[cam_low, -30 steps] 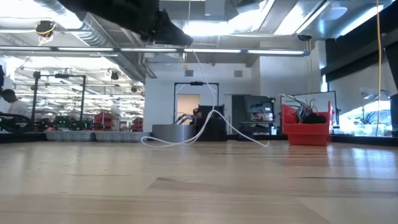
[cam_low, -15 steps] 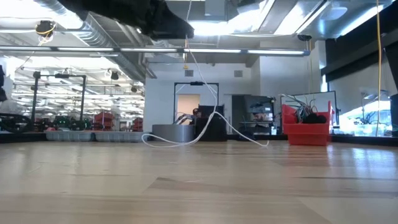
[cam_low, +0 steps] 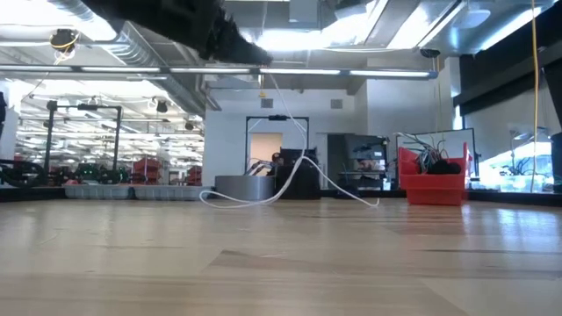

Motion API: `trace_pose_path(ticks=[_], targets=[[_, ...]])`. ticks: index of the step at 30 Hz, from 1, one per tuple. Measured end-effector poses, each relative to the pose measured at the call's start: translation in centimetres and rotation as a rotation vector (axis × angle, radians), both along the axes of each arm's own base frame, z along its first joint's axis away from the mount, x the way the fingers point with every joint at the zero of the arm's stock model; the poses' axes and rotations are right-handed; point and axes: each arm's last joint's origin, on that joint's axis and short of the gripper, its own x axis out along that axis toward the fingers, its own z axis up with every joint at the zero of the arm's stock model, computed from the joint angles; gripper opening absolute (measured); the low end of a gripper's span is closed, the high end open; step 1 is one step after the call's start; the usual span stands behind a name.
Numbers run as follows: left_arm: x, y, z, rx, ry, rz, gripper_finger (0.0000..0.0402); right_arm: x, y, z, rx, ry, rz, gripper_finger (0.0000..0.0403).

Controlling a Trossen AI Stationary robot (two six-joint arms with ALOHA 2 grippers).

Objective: Coil cords
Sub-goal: Coil the white wire onto the black spool

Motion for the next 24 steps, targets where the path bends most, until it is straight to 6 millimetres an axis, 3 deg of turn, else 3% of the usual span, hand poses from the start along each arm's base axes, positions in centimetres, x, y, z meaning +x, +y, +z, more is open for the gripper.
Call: trace_pose_path(ticks=[5,9,16,20,24], targets=[[-1.2,0.6,0.1,0.123,0.094,0.179,0.0006,-0.4,1.5,0.2,-0.050,0.030,-0.010,0.0005],[-2.8,0.7,0.9,0.142,0.134,0.223,0.0006,-0.9,3.2,-0.2,-0.077,0.112,-0.021,0.0005],[-6.8,0.8,2.9,0.072,0.138,0.253,0.0005,-1.6,5.7,-3.5,-0.151,0.460,0.020,0.0005],[-8.5,0.8,3.7,0.016,0.102,0.268,0.0003,-2.0,5.9,-5.3,-0.178,0.558,-0.044,0.0005],[-9.4,0.8,4.3,-0.031,0.073,0.241,0.0005,-2.0,4.8,-7.0,-0.186,0.599,-0.171,0.0005]])
